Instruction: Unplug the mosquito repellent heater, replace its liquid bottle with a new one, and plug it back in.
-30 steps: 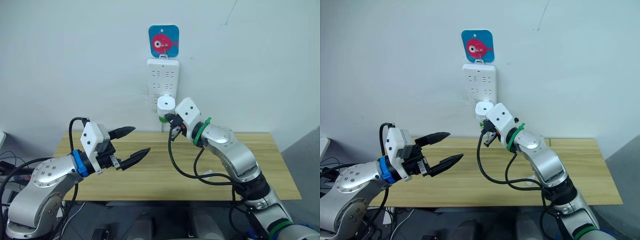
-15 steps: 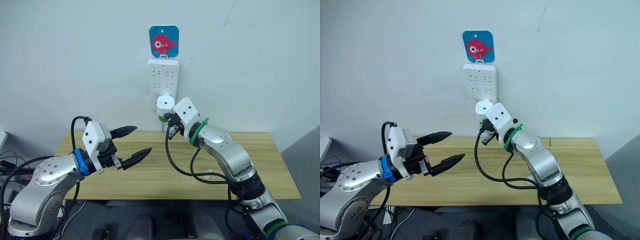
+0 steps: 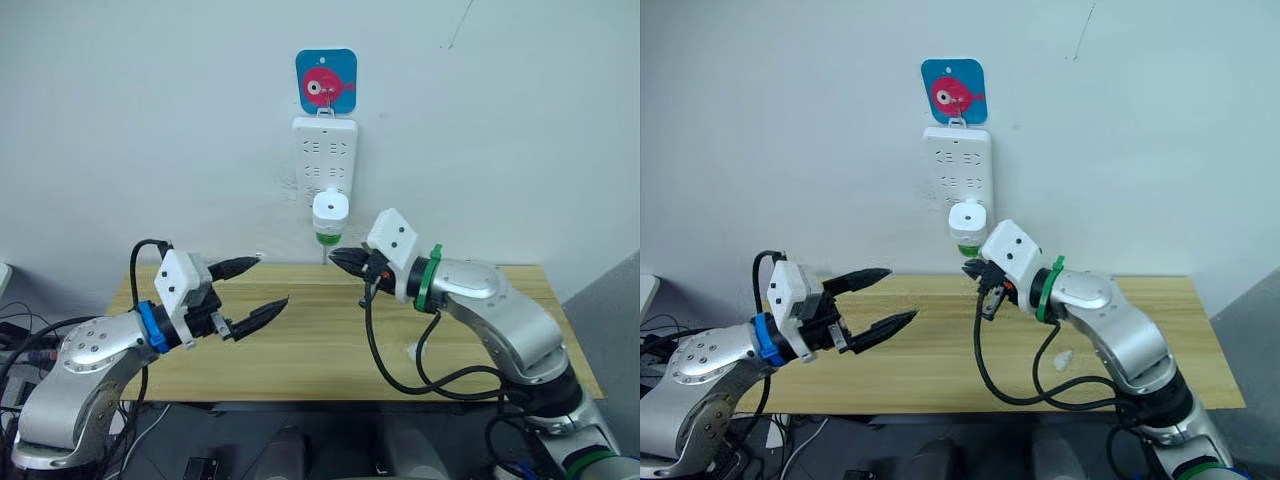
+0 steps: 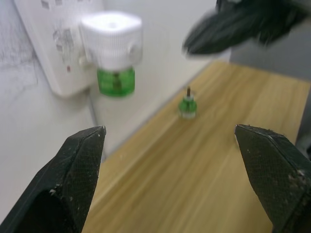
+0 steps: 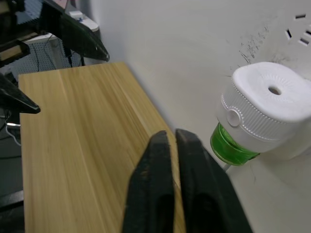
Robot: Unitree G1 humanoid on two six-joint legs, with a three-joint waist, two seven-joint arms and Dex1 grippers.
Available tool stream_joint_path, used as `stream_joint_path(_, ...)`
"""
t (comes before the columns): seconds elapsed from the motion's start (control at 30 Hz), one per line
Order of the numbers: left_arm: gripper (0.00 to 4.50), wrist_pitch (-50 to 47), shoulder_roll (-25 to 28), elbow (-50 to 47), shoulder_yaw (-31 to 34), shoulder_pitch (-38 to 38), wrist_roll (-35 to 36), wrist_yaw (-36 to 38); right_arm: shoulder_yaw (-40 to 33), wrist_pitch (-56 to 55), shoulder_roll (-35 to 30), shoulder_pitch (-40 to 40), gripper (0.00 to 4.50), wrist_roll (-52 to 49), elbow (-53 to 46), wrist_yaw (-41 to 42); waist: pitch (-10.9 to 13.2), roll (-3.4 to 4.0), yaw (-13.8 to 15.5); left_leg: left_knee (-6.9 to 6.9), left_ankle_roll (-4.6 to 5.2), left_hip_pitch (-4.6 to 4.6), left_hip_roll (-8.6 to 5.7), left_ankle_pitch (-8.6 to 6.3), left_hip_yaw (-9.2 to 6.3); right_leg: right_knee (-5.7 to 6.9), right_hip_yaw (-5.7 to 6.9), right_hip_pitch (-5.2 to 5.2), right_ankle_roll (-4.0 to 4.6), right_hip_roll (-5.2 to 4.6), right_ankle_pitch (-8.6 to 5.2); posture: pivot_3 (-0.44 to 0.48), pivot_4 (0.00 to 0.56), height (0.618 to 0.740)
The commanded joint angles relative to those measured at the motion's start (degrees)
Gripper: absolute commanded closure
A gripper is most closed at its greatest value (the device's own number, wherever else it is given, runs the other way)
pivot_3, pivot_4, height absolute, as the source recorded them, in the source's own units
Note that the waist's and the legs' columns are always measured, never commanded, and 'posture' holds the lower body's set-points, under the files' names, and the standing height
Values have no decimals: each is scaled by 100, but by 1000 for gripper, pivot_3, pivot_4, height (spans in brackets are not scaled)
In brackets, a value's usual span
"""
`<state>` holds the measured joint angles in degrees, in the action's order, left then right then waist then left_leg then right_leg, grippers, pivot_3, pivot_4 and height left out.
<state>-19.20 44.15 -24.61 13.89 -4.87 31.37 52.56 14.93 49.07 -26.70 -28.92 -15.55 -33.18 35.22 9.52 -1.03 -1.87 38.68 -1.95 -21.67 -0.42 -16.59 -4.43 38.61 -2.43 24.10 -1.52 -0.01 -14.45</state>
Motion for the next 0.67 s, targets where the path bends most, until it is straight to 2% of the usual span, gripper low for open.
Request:
stream_joint_path(0.03,0,605,294,598,215,173,-340,423,-631,5,-516,139,2859,-299,-395,346,0,0,29,1,0,-1,-1,0,-1,-1,3,-2,1,0,-1,4,135,740)
stream_joint_path(0.13,0,725,447,1093,212,452,-425,588,-1097,-38,-1122,379,1735,-571,-545,730,1,1,41,2,0,-5,-3,0,2,-5,10,-4,-1,0,-3,3,127,740)
stream_joint_path(0.3,0,613,839,1429,234,509,-463,1033,-1803,-588,-2434,1311,21,-579,-564,1547,-1,-1,30,-1,4,-13,-1,-3,3,-12,11,-1,0,-3,-1,10,109,740)
stream_joint_path(0.37,0,638,990,1482,269,382,-729,944,-2203,-1232,-2966,1984,21,-271,-356,1889,-1,-1,27,-4,6,-12,0,-4,4,-12,10,0,2,-4,0,13,105,740)
stream_joint_path(0.43,0,638,1051,1500,288,276,-985,747,-2611,-1618,-3232,2504,21,-171,-167,2123,-7,-7,25,-11,6,-12,-1,-4,8,-15,10,0,-5,-4,-4,17,99,740)
stream_joint_path(0.53,0,759,1101,1551,277,115,-1274,634,-3019,-1924,-3302,2972,21,-179,64,2250,-8,-9,16,-18,6,-1,2,-4,14,-11,-2,0,-4,-4,-4,18,96,740)
stream_joint_path(0.67,0,901,1051,1738,218,173,-1304,762,-3208,-2343,-3307,3334,21,-58,283,2356,-11,-12,27,-15,4,10,3,-3,24,-6,0,-9,-8,-3,-6,16,90,740)
